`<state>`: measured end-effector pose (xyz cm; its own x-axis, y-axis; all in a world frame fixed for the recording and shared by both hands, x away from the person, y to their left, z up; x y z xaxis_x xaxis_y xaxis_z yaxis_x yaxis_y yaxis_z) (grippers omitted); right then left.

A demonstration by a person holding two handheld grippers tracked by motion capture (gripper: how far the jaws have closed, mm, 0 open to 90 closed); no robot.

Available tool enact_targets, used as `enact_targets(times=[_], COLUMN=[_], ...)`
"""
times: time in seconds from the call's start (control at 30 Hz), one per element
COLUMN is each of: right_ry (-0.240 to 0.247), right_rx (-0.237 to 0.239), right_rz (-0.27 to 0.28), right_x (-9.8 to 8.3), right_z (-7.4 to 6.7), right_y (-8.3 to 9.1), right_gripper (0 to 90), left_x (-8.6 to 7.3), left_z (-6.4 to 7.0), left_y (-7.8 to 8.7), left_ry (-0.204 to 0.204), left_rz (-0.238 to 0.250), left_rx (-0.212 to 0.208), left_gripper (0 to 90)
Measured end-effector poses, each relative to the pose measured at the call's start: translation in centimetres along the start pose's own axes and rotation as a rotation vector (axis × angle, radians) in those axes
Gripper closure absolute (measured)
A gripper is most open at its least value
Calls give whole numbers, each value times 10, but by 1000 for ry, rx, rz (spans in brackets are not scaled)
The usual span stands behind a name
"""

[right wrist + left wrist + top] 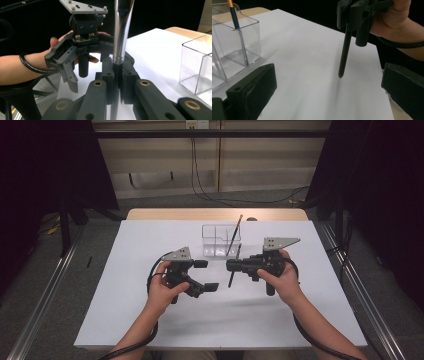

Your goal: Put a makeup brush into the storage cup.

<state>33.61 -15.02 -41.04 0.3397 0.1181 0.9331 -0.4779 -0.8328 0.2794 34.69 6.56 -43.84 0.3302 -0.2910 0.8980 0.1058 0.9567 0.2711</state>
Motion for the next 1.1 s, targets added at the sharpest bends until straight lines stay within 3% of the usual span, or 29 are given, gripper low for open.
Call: enact_targets(times=[0.43,1.1], right_ry=[17,29], right_rx=[-6,-13], right_rz=[4,10], right_x=[-1,-3], right_z=[-2,2], right_y=[3,11], right_gripper=[842,842], left_x=[-2,-2], left_z=[4,10], left_y=[15,32], left_ry=[-19,-16], left_rz=[-29,-12], left_rx=[36,58], left_gripper=[0,0])
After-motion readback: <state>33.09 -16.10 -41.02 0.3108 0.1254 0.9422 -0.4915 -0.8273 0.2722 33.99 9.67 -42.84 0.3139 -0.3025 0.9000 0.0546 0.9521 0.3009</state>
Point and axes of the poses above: each handheld gripper's, and its own axes: y roughly backward along the jaws, x roughly out of its top, z roughly to its right, the point moved 4 cm from there along -y, roughly forward along the jaws, and after that the axes turned 14 degrees about -x, right-handed, at the moved point
